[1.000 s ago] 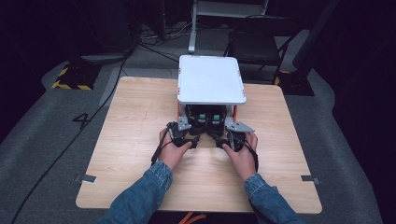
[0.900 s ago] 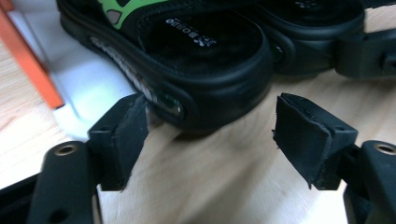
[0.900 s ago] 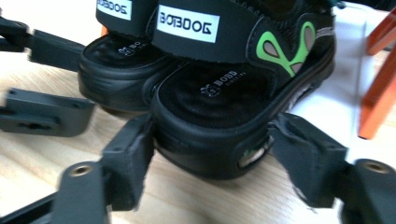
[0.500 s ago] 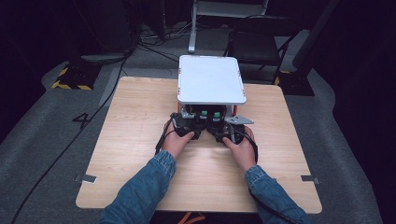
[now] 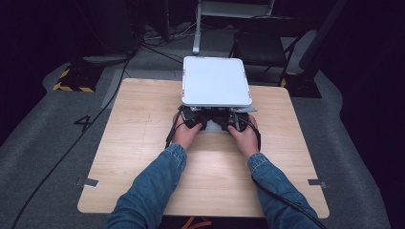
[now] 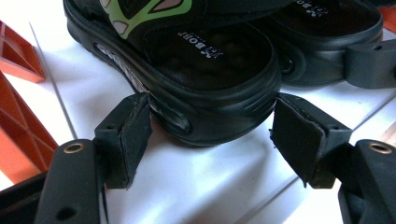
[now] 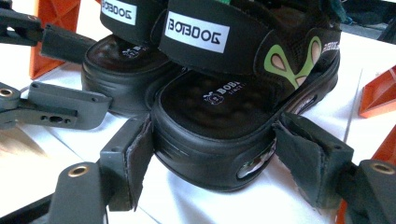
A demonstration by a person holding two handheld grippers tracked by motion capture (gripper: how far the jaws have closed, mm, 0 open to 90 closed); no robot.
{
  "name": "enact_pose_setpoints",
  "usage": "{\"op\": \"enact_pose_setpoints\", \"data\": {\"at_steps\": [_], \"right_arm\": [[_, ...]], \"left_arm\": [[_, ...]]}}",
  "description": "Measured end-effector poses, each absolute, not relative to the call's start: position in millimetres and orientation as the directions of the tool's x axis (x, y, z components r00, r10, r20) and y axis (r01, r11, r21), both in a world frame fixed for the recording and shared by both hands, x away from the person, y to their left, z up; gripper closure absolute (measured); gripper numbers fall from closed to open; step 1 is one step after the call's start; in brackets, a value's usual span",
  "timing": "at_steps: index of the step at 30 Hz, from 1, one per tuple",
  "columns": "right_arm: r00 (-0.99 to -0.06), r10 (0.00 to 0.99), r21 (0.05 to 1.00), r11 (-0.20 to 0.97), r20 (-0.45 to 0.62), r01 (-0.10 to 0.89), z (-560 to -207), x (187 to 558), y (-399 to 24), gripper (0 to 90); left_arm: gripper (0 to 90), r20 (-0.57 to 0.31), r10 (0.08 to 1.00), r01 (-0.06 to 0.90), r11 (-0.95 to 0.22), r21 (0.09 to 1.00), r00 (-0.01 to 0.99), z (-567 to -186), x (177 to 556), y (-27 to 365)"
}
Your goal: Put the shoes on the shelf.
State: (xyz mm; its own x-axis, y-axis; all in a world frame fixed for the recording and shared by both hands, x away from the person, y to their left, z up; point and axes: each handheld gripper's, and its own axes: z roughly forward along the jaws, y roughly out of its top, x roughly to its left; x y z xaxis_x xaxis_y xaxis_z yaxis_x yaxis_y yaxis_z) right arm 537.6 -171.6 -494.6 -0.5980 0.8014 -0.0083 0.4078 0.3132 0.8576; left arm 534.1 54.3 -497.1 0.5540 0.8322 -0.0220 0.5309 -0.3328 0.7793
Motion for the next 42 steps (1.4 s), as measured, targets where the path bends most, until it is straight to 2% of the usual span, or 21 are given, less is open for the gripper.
{"op": "enact_pose_setpoints", "data": {"at_steps": [3,5,6,9,10,12,18,24,26,35,38,42], "right_arm": [[-0.598,0.801,0.864,0.309,-0.011,0.398,-495,537,-173,30.0],[-0.604,0.796,0.864,0.324,-0.030,0.384,-493,532,-175,38.1],[-0.605,0.795,0.863,0.328,-0.033,0.384,-490,528,-176,38.8],[-0.597,0.802,0.868,0.301,-0.006,0.396,-486,519,-178,36.0],[-0.607,0.794,0.845,0.309,0.023,0.436,-478,509,-181,33.3],[-0.601,0.798,0.846,0.282,0.054,0.452,-475,501,-184,33.4],[-0.614,0.787,0.855,0.278,0.059,0.438,-453,470,-193,33.1],[-0.624,0.780,0.872,0.266,0.056,0.410,-426,440,-203,30.7],[-0.645,0.763,0.863,0.303,0.035,0.405,-415,427,-214,29.9],[-0.638,0.767,0.874,0.260,0.071,0.411,-395,400,-253,28.7],[-0.613,0.788,0.873,0.257,0.059,0.415,-394,395,-269,28.8],[-0.603,0.795,0.851,0.273,0.062,0.448,-393,390,-296,24.8]], "left_arm": [[33.0,-0.015,0.826,0.529,-0.347,0.775,0.564,-498,529,57],[32.1,-0.026,0.825,0.532,-0.339,0.776,0.564,-498,526,58],[30.6,-0.032,0.847,0.547,-0.314,0.776,0.531,-496,515,60],[28.9,-0.023,0.841,0.542,-0.328,0.774,0.541,-493,504,66],[28.7,-0.052,0.831,0.540,-0.312,0.782,0.554,-489,493,69],[28.5,-0.048,0.827,0.525,-0.309,0.793,0.560,-481,480,75],[27.7,-0.043,0.815,0.483,-0.299,0.823,0.578,-457,443,85],[25.5,0.007,0.784,0.414,-0.335,0.846,0.620,-420,402,96],[23.4,0.034,0.777,0.400,-0.361,0.842,0.629,-409,386,107],[18.6,0.020,0.799,0.411,-0.330,0.850,0.601,-393,354,158],[18.3,-0.012,0.798,0.462,-0.337,0.821,0.603,-397,346,182],[16.0,0.024,0.847,0.527,-0.352,0.774,0.531,-403,345,211]]}}
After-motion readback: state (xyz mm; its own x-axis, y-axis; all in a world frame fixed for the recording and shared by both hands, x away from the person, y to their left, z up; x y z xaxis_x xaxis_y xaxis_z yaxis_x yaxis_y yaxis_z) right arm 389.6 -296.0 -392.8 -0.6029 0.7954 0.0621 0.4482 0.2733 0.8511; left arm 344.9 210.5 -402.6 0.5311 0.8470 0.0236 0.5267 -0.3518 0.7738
